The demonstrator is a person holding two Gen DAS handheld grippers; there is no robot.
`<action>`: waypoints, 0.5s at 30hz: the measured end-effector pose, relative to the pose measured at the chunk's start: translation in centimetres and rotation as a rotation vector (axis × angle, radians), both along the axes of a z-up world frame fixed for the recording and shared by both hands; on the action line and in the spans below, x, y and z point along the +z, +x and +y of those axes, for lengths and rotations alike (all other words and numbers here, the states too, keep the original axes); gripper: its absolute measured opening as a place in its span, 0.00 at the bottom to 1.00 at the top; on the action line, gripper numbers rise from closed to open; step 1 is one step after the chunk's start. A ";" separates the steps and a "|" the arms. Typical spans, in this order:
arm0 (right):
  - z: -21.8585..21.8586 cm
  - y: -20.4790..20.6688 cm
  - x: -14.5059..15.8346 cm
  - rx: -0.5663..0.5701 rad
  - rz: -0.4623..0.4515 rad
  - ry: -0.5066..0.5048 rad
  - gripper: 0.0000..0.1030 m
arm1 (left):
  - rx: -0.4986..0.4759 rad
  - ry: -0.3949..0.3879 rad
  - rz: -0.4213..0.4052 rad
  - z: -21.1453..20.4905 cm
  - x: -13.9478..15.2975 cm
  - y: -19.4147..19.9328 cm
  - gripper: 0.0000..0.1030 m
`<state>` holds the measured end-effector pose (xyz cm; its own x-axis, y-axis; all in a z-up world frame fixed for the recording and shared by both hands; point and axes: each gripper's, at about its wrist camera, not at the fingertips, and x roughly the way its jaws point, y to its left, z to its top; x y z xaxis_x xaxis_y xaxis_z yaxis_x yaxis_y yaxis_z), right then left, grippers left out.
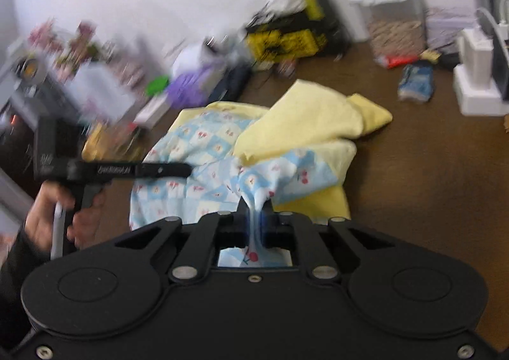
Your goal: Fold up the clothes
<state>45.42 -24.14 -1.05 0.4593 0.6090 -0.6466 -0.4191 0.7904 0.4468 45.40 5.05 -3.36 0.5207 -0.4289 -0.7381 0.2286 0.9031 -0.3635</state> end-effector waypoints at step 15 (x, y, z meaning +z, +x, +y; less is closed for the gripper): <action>-0.7 0.5 4.0 -0.025 -0.101 -0.074 0.68 | -0.082 0.336 -0.326 1.4 4.5 -4.7 0.85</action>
